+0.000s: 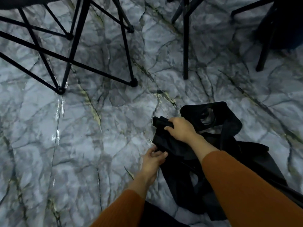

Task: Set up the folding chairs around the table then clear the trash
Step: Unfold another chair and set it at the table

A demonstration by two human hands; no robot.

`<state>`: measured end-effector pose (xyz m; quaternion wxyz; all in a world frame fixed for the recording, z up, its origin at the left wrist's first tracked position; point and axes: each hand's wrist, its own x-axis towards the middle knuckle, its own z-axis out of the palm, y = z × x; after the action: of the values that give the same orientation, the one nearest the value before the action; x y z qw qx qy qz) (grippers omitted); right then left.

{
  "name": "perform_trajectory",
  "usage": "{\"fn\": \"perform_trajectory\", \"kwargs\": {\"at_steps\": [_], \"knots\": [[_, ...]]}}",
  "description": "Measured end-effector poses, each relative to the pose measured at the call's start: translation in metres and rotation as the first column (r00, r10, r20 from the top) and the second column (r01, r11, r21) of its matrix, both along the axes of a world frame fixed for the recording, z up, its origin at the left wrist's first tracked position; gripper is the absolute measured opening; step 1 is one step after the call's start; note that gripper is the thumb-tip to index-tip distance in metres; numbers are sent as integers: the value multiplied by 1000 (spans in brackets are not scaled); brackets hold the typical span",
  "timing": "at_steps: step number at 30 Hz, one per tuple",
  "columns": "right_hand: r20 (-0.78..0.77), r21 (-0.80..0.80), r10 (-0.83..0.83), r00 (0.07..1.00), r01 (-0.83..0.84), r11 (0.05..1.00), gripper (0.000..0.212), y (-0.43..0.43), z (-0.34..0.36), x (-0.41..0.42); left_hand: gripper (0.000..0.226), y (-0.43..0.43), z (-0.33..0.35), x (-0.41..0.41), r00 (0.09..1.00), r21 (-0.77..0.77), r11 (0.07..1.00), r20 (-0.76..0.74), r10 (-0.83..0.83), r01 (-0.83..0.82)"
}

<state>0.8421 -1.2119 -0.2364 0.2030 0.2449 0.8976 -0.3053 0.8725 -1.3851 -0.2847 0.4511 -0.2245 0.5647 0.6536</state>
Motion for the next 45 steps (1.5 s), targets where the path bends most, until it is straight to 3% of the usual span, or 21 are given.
{"fn": "perform_trajectory", "kwargs": {"at_steps": [2, 5, 10, 15, 23, 27, 32, 39, 45], "knots": [[-29, -8, -59, 998, 58, 998, 22, 3, 3, 0, 20, 10, -2, 5, 998, 40, 999, 62, -9, 6], [-33, -40, -138, 990, 136, 990, 23, 8, 16, 1, 19, 23, 5, 8, 994, 79, 997, 105, -12, 3], [-88, -94, -204, 975, 195, 976, 21, 26, 75, 10, 27, 51, 62, 8, 999, 6, 999, 3, -36, 36], [-134, -46, -194, 972, 190, 981, 19, 50, 171, 24, 18, 79, 161, 16, 995, -26, 999, -95, -26, 23], [-332, -61, -284, 899, 280, 958, 25, 74, 370, 56, 12, 104, 365, 15, 949, -48, 996, -304, -83, 71], [-304, -89, -322, 896, 310, 947, 31, 83, 451, 76, 24, 107, 449, 28, 908, -98, 989, -395, -142, 112], [-300, -136, -374, 878, 349, 927, 30, 101, 497, 110, 25, 124, 505, 60, 885, -99, 988, -440, -151, 120], [-437, -190, -439, 785, 396, 898, 29, 183, 578, 195, 24, 184, 582, 105, 798, -135, 973, -557, -229, 185], [-513, -198, -486, 708, 454, 869, 33, 268, 658, 283, 17, 193, 670, 131, 600, -308, 930, -712, -366, 201]]}}
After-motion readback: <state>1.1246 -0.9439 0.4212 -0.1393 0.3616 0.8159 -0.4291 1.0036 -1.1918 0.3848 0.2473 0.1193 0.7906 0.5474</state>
